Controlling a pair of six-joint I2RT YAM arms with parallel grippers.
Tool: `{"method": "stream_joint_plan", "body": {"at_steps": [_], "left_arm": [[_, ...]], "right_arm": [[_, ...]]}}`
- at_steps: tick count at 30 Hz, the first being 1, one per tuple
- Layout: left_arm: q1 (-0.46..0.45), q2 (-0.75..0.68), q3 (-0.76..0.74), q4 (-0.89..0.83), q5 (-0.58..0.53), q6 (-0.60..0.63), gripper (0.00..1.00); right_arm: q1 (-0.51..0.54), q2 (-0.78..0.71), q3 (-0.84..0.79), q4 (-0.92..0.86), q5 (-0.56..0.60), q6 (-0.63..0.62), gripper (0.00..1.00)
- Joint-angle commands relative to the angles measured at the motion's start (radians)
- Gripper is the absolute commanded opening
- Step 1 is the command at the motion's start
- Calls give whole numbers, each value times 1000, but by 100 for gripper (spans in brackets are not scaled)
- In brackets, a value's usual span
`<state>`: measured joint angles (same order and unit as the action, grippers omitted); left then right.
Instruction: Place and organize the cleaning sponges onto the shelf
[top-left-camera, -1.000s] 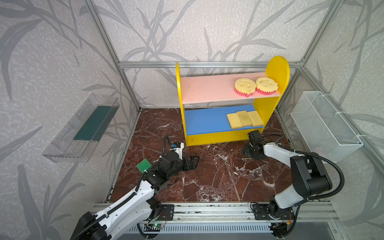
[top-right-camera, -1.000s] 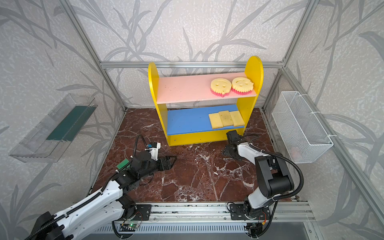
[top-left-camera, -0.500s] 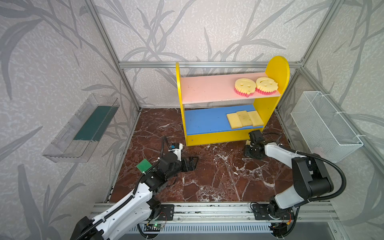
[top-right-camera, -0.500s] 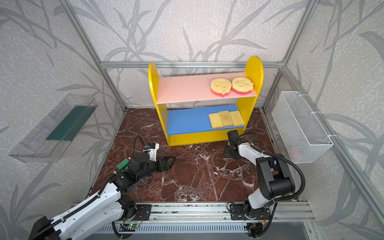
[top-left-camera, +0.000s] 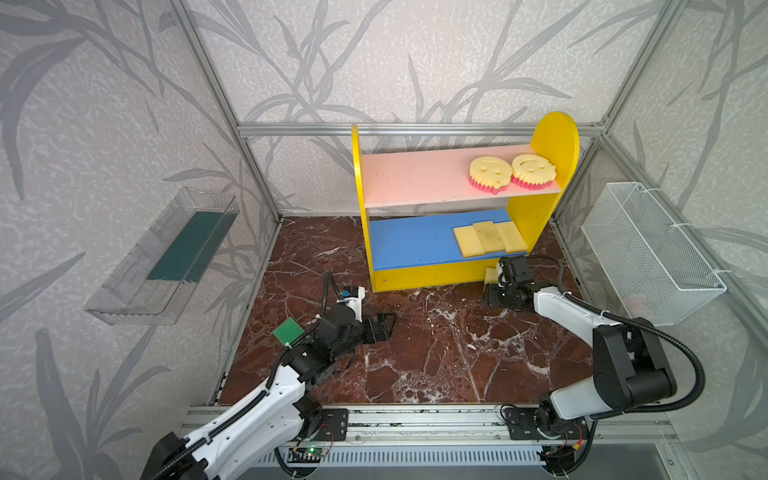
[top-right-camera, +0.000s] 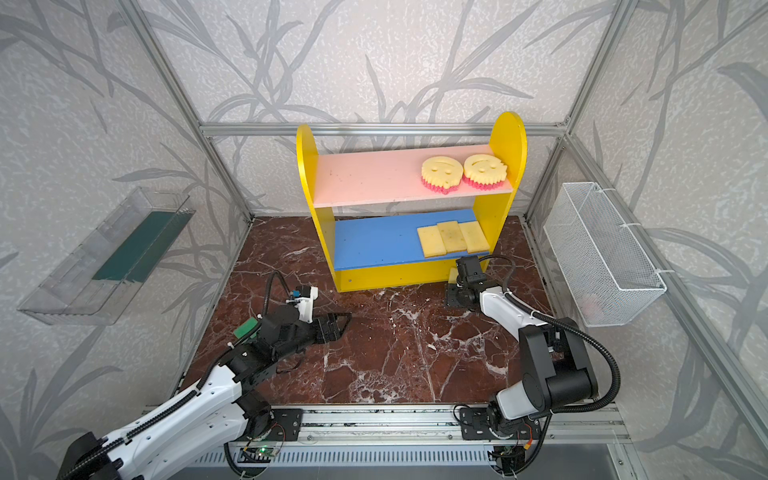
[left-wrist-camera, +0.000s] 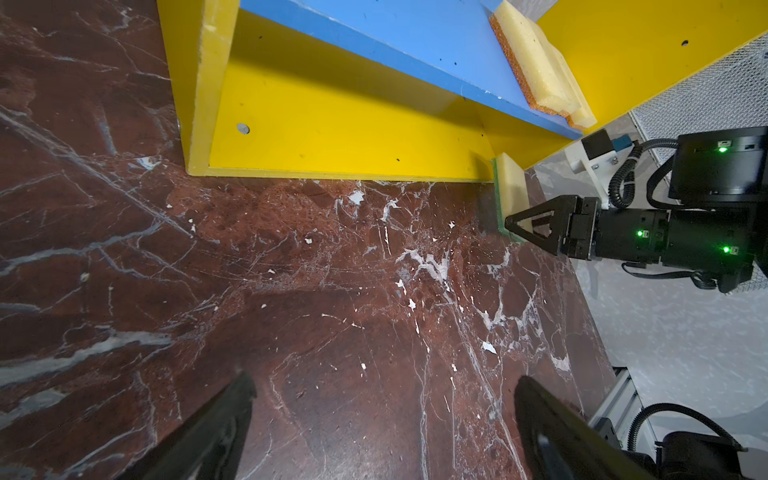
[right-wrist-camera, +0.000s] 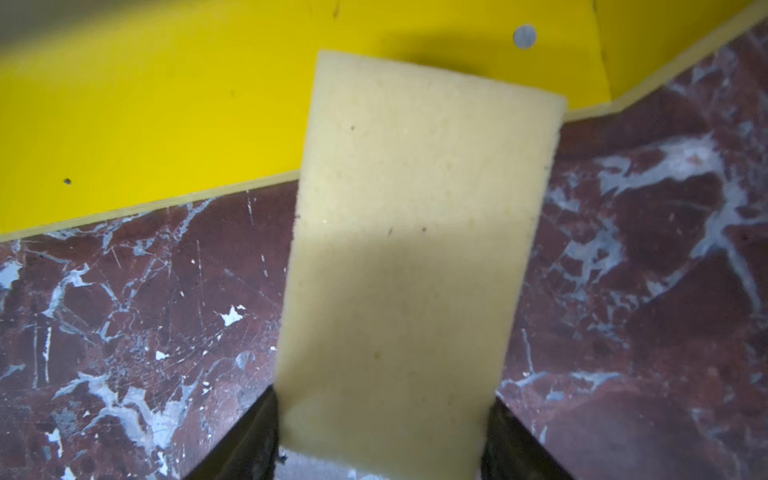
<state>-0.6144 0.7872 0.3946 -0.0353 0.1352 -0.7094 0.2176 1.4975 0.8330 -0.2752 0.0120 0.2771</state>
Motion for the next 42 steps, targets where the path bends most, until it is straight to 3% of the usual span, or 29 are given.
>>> {"method": "stream_joint_plan", "body": {"at_steps": [1,20,26,30,37,40,42], "left_arm": [[1,14,-7,27,-27,14,99],[1,74,-32,86,-64,25,98],[1,88,-39,96,-72,24,98],[1,106,-38,109,-68,15,98],[0,106,-39,115,-66,9,98],[1,95,-45,117,-64,5,98],[0,84,-48,112,-63,5,98]], "right_arm": [[-21,-30,9,90,23,-64,71],[-83,93,87,240,68,-263,75],[-95,125,91,254,65,-254,75],[-95,127,81,255,63,-238,81],[-93,16,38,215,50,-164,89],[-93,-57,27,138,59,-82,88],[-94,-113,1,98,39,-21,82]]}}
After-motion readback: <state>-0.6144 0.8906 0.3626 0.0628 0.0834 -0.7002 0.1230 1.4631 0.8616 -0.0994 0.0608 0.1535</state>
